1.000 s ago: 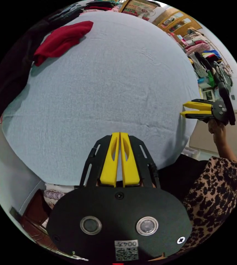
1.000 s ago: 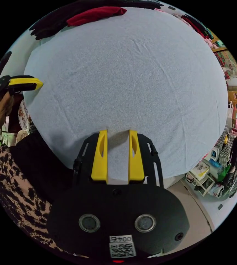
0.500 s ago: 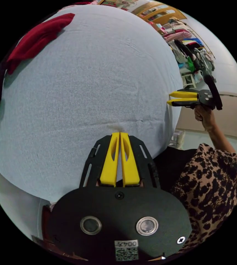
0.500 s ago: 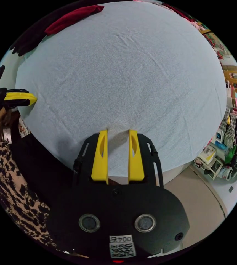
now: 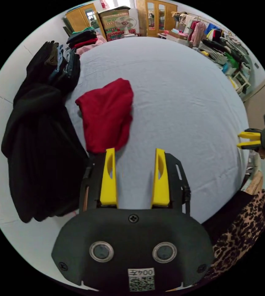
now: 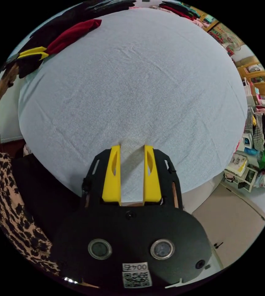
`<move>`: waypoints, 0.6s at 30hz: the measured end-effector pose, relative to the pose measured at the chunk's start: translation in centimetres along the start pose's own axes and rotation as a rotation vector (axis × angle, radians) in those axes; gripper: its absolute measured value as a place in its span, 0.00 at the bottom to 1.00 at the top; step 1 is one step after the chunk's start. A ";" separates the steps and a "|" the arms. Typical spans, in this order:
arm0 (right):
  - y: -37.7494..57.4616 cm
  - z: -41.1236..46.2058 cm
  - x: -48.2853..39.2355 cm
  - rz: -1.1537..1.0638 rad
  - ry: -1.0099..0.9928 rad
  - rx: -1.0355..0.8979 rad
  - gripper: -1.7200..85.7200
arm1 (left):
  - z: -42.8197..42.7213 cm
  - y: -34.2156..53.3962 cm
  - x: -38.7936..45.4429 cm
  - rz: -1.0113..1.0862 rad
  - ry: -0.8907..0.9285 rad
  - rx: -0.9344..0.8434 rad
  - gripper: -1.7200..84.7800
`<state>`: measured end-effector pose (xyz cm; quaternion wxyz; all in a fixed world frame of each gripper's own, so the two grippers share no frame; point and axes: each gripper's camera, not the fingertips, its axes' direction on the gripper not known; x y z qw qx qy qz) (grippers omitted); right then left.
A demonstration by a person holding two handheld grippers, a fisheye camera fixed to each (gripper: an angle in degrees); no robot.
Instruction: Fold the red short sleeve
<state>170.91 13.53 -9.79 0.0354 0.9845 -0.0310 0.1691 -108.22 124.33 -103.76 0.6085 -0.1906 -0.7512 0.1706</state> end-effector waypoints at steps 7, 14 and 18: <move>3.0 0.4 3.4 0.082 -0.286 0.066 0.28 | 5.5 -3.4 -2.5 0.013 -0.121 -0.118 0.12; 9.8 -5.3 6.5 0.116 -0.504 0.506 0.23 | -4.9 -3.5 -6.6 0.041 0.090 0.069 0.06; 12.9 -9.8 9.5 0.097 -0.563 0.724 0.20 | -15.6 -2.1 -8.5 0.099 0.381 0.194 0.07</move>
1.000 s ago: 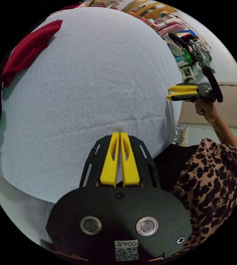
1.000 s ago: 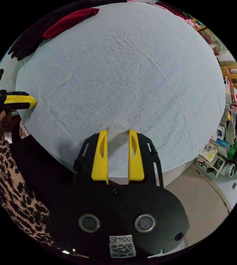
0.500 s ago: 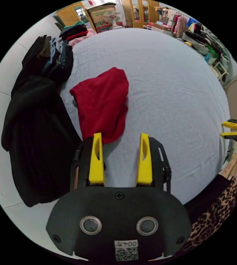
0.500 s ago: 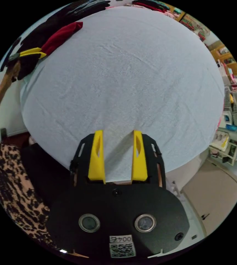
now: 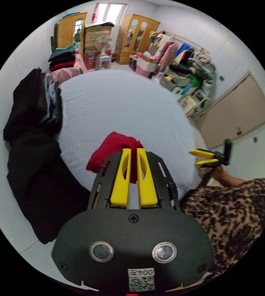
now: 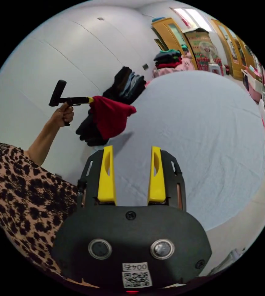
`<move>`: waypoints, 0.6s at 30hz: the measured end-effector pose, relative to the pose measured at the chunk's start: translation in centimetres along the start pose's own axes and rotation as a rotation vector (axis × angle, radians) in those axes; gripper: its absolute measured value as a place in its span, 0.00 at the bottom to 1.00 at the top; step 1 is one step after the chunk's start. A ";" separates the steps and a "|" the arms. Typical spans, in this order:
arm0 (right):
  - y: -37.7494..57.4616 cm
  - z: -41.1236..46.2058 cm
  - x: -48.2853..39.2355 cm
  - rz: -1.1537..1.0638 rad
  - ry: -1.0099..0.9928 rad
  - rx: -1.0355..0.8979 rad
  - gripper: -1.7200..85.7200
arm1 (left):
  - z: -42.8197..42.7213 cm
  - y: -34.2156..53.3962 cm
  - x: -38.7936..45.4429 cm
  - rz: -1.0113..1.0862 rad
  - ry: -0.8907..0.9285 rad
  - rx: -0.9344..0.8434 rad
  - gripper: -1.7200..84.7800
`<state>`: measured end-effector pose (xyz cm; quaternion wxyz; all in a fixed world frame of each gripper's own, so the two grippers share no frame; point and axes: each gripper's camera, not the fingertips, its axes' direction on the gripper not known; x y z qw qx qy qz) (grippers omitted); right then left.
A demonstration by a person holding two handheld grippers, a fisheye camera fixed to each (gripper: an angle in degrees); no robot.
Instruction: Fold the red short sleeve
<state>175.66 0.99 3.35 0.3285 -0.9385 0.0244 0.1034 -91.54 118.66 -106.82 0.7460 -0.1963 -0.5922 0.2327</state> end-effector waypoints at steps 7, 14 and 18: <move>-2.3 -4.7 -0.8 -0.123 -0.017 -0.052 0.19 | -3.6 -0.7 3.4 0.073 0.241 0.077 0.10; -2.4 -3.8 2.5 -0.130 0.080 -0.232 0.23 | 8.4 -1.7 -1.7 -0.034 0.349 0.002 0.17; -2.5 -1.8 3.7 -0.209 0.148 -0.422 0.23 | 12.7 4.5 -4.6 -0.079 0.339 -0.053 0.15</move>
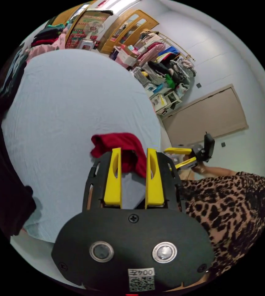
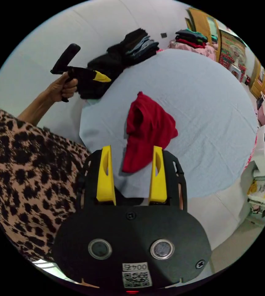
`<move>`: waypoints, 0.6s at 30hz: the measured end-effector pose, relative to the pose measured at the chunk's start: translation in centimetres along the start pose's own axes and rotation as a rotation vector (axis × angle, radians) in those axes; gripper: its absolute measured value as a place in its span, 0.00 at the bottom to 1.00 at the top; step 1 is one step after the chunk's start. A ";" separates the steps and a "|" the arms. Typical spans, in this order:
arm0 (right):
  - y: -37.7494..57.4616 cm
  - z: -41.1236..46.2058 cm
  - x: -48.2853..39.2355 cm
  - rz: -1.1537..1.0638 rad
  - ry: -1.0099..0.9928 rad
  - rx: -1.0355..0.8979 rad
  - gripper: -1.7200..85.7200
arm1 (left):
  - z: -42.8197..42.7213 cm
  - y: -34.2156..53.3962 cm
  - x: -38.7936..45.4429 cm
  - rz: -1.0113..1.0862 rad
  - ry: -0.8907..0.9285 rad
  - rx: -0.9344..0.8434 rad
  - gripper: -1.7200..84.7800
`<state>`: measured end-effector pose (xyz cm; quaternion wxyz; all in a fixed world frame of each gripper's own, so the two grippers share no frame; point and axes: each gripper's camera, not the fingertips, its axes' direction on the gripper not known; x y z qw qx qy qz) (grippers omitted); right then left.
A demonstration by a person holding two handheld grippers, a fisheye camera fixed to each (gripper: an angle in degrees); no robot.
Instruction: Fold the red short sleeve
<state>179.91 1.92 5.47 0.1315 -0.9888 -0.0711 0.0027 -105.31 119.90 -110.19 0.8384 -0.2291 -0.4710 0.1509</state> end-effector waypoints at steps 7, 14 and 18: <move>-4.7 5.1 0.6 -0.039 0.079 -0.100 0.22 | 4.2 7.5 -9.4 -0.183 0.076 -0.019 0.14; -12.2 14.2 -1.2 -0.006 0.319 -0.136 0.13 | 4.9 7.8 -14.1 -0.188 0.093 -0.036 0.13; -13.8 9.4 -0.7 -0.041 0.318 -0.094 0.06 | 4.6 7.2 -16.1 -0.134 0.095 -0.040 0.13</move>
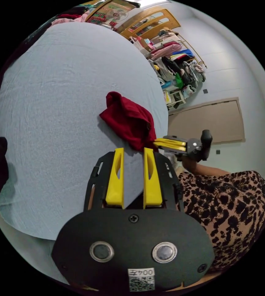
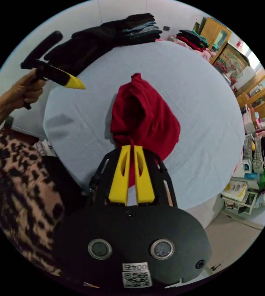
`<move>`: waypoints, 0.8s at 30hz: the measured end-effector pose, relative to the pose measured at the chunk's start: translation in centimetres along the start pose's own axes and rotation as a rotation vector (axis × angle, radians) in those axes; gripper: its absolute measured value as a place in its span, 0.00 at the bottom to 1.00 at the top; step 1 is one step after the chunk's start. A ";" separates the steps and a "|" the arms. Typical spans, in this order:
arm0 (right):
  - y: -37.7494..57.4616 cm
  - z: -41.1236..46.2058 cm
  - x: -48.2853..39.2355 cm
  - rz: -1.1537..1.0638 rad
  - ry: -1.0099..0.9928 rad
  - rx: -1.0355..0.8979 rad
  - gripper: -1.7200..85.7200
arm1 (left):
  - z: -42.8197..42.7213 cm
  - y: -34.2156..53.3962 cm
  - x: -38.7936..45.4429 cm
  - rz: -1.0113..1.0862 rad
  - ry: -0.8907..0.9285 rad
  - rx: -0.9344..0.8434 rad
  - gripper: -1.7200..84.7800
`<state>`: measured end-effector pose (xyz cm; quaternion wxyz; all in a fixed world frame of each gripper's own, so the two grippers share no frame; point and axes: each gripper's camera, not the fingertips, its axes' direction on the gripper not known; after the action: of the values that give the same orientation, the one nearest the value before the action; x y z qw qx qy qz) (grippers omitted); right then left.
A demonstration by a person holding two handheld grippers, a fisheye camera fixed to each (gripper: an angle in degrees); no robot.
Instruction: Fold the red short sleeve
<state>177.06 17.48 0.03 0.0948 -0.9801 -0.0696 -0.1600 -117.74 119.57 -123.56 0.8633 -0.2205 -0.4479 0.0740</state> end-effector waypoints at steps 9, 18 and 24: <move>-9.3 -23.3 13.0 -0.039 -0.133 0.010 0.03 | 0.0 -2.3 -2.9 0.237 -0.029 0.001 0.16; -20.3 -38.6 10.4 -0.202 -0.103 -0.037 0.02 | -2.3 -2.3 0.0 0.486 -0.078 0.117 0.21; -22.4 -41.1 9.1 -0.210 -0.066 -0.074 0.02 | -3.0 1.0 5.6 0.648 -0.076 0.216 0.23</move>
<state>169.51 31.73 44.92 0.0390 -0.9750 -0.1691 -0.1391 -111.95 121.31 -121.39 0.7960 -0.2556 -0.3761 0.3995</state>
